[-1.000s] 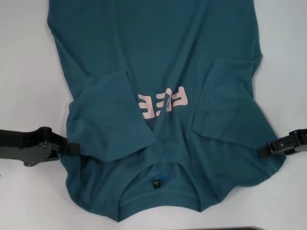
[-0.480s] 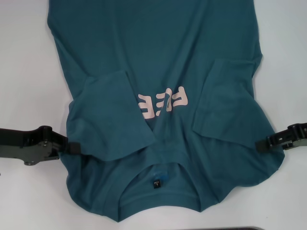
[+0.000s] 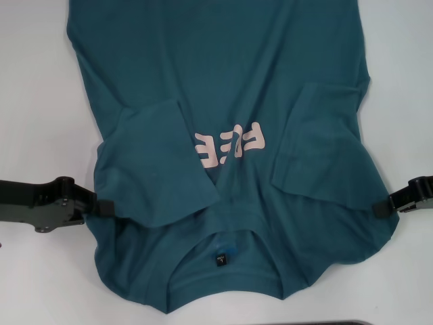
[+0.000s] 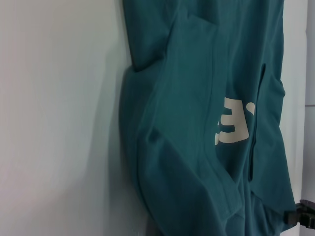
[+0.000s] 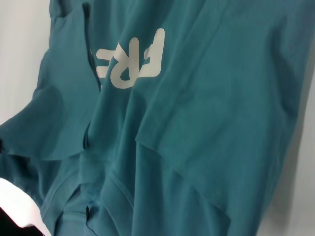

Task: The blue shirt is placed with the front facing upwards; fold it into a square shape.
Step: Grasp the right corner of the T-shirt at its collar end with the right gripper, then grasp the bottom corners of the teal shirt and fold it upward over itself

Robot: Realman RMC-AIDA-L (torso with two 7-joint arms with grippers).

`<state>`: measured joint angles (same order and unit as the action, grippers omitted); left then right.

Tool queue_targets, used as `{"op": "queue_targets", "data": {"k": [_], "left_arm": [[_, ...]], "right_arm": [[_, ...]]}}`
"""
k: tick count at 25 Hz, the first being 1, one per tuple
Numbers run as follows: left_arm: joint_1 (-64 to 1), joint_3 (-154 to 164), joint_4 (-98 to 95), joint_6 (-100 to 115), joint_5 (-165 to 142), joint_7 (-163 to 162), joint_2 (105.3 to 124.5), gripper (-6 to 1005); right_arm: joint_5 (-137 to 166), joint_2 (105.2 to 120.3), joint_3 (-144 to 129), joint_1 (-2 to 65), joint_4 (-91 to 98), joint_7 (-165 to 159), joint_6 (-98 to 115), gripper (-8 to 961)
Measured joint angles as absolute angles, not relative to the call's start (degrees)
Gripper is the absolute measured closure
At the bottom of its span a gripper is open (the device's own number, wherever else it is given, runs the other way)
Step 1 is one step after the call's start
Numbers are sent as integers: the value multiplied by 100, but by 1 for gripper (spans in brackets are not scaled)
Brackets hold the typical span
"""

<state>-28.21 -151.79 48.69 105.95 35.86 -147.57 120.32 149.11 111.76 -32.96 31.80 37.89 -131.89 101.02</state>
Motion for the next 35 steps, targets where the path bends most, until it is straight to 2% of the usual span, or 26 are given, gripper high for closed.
{"op": "queue_targets", "data": {"k": [6,11,19,27,35], "left_arm": [[-2821,-15178,4869,10595,3586,-14757,12028,966],[-2822,-15145,4876,10723,3586,-14707,11971,965],[-2812,-14735,4912,11358,3532,-14453,11719,965],[-2711,-14313,4923,11473,3102,-14535,11607,966],[-2680,-14351,4930,11247,2585,-14699,11468,966]], "right_arm": [[14966,11186,-3395,3176,3789,-13208,10070,750],[14968,11112,-3402,3169,3858,-13144,10155,938],[15003,10909,-3673,3155,4075,-13129,10652,937],[15660,11023,-3760,3160,4354,-13133,10957,938],[15808,10976,-3712,3158,4385,-13210,10909,938]]}}
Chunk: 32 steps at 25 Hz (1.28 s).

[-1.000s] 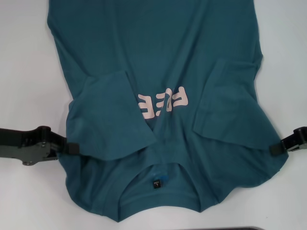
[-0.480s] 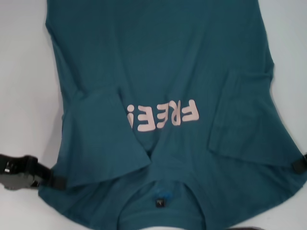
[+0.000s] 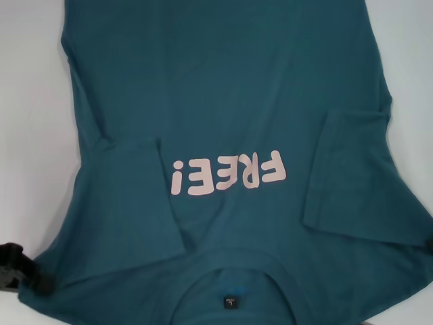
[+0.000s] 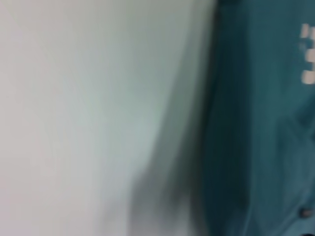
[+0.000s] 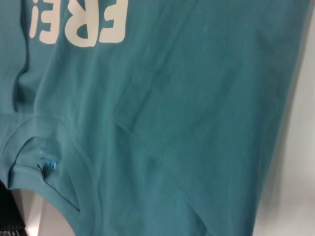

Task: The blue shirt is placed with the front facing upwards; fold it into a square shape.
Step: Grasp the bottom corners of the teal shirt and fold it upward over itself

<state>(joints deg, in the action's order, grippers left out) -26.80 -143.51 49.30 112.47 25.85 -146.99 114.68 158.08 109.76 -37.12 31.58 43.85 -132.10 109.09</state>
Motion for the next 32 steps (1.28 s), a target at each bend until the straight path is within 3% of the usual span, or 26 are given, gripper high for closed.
{"op": "queue_targets", "data": {"k": [20,32], "left_arm": [[-2786,-14501,4991,11414,2890,-14212,11484,966],[-3895,-14703,4278,10253,4151,-14682,11493,966]], "right_arm": [[15365,10934,-3314,3189,4386,-12928,11170,938],[13655,10942,-2982,3347,4377,-13176,10443,937]]}}
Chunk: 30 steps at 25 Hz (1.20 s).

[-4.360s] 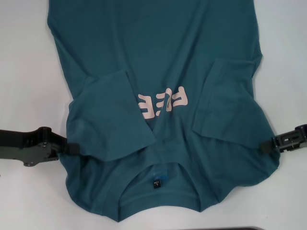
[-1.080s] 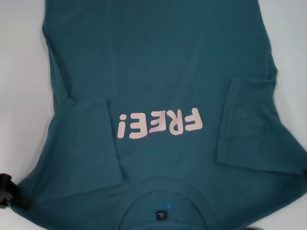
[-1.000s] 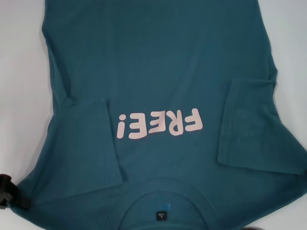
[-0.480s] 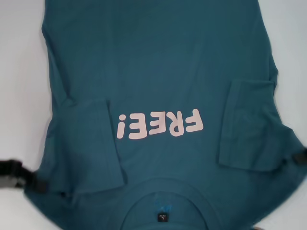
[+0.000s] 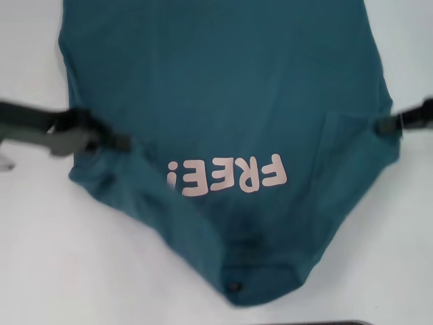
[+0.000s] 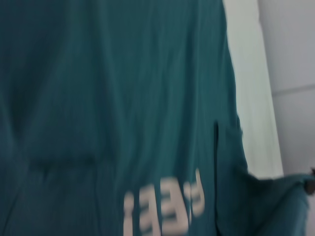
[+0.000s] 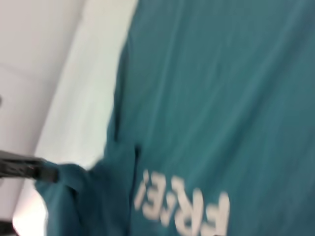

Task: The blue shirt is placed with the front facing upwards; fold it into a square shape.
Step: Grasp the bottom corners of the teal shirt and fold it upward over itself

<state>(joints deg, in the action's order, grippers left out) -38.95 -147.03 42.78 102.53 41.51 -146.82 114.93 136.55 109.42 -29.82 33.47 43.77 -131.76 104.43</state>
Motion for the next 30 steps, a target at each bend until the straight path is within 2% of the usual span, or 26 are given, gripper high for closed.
{"op": "queue_targets", "data": {"k": [8,11,19,24,30], "left_arm": [[-4736,-14712,3913,8877,4217,-14755,11560,965],[-4870,-14715,3974,8598,4371,-14760,11531,965],[-4932,-14704,4106,8022,4465,-14953,11362,966],[-4922,-14637,4066,7530,4430,-15046,11326,966],[-4940,-14393,4011,6976,4429,-15044,11366,965]], "right_arm": [[12989,11048,-3024,3741,4361,-13016,9463,937],[12990,11037,-3031,3910,4345,-13064,9101,937],[12943,10912,-2945,3987,4367,-13258,8611,937],[12956,10914,-3005,3945,4343,-13353,7926,937],[12962,10996,-3205,3982,4308,-13352,7198,937]]}}
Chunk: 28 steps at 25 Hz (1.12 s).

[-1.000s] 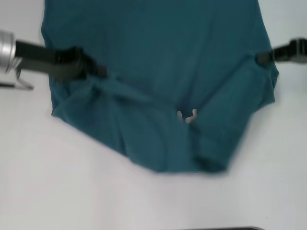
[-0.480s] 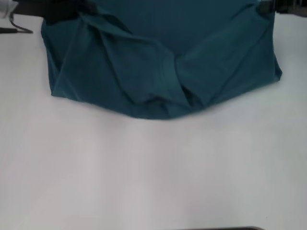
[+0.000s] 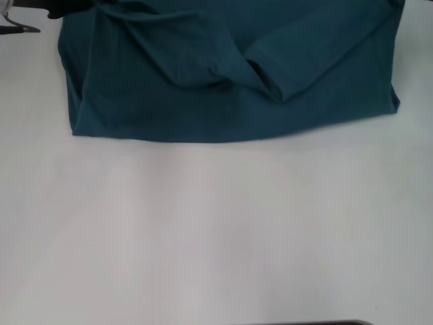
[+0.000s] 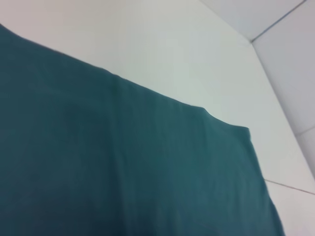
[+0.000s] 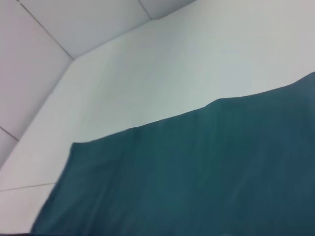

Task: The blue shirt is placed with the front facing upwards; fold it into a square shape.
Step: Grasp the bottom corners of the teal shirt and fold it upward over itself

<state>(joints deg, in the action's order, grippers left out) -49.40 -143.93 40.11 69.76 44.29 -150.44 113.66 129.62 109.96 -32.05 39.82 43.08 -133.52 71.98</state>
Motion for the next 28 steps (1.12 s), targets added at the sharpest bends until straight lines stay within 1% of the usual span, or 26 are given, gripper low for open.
{"op": "queue_targets", "data": {"k": [5,13,19,25,28], "left_arm": [[-5000,-14350,3972,6610,4430,-15034,11379,966],[-5085,-14276,3852,6365,4471,-15007,11336,966],[-5272,-14240,3475,6041,4449,-14929,11337,965],[-5399,-14113,3374,5811,4434,-14935,11355,965],[-5382,-14122,3372,5760,4430,-14977,11364,966]], "right_arm": [[12964,11042,-3744,4105,4268,-13364,6636,938],[12976,11045,-4076,4367,3841,-13235,5767,938],[12986,11056,-4143,4571,3458,-12886,5265,938],[13002,11074,-4326,4624,3387,-12856,4843,937],[13004,11110,-4491,4611,3365,-12851,4649,937]]}}
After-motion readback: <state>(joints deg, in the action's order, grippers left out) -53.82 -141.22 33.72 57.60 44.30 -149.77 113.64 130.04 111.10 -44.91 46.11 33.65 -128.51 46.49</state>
